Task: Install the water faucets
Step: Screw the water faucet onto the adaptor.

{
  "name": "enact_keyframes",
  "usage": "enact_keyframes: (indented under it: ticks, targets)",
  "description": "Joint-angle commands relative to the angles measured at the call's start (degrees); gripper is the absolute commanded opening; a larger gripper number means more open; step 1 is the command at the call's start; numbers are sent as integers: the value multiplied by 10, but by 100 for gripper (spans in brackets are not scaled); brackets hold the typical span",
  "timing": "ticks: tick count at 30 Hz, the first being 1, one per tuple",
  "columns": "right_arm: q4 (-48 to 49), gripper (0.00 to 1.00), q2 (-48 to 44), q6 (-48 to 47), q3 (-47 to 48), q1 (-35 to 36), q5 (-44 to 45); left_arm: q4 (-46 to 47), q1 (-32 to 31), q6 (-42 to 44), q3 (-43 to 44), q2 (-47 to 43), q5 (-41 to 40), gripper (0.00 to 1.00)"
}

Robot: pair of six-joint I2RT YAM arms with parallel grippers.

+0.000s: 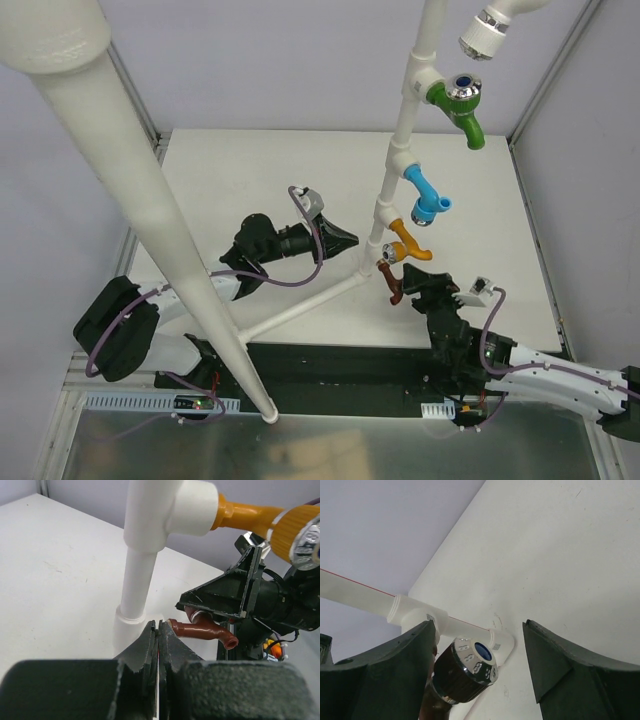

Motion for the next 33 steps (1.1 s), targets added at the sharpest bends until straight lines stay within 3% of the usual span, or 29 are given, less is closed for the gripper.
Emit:
enact_keyframes:
  ticks: [1, 4, 8, 12, 17, 21, 26, 33]
  targets:
    - [11, 80, -47, -80, 24, 1, -7, 8, 0, 35, -4, -31, -20, 0]
    - [-4, 86, -86, -105, 29, 1, -19, 9, 0, 39, 8, -27, -22, 0]
    - [-21, 87, -140, -164, 38, 1, -40, 12, 1, 41, 39, -11, -7, 0]
    - [-63, 87, -173, -235, 62, 0, -55, 13, 0, 41, 57, 5, 3, 17]
    - [-200, 85, -152, -266, 132, 1, -36, 18, 0, 46, 72, 22, 0, 23]
    - [-244, 84, -117, -295, 175, 1, -13, 31, 0, 51, 102, 52, 6, 34]
    - [-224, 84, -107, -331, 180, 0, -28, 86, -3, 41, 146, 117, 29, 42]
    - [-173, 84, -133, -443, 169, 0, -74, 142, -12, 47, 177, 196, 50, 45]
